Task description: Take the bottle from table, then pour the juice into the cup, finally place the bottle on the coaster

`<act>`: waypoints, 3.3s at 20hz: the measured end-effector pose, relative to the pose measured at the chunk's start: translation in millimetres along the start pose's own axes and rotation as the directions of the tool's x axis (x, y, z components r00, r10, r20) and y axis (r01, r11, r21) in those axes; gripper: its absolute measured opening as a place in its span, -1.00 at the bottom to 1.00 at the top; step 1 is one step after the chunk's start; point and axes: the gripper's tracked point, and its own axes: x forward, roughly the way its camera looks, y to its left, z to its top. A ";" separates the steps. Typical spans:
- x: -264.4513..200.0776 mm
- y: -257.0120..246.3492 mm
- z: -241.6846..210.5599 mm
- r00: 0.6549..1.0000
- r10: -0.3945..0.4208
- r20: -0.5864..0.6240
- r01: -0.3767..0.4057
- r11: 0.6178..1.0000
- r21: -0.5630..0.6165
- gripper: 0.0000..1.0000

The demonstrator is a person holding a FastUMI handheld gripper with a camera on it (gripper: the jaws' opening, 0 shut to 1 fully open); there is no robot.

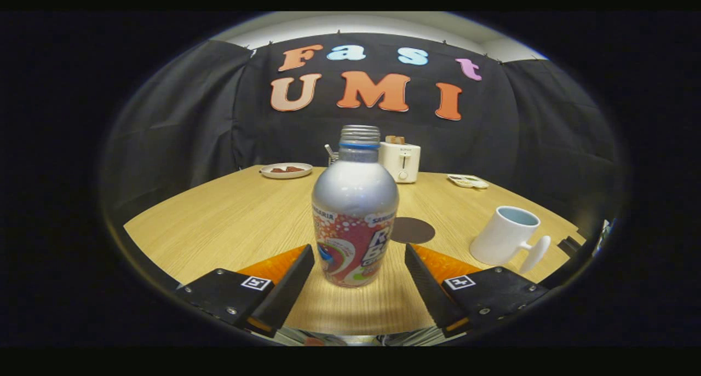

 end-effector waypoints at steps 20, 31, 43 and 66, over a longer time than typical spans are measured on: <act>7.7 -37.5 43.3 0.985 0.073 0.155 -0.162 0.695 0.701 0.54; 23.7 -46.2 60.0 0.982 0.081 0.170 -0.188 0.368 0.910 0.54; 29.3 -73.0 106.3 0.982 0.036 0.185 -0.188 0.095 0.978 0.53; 30.9 -91.3 136.2 0.984 0.017 0.177 -0.164 -0.290 0.943 0.53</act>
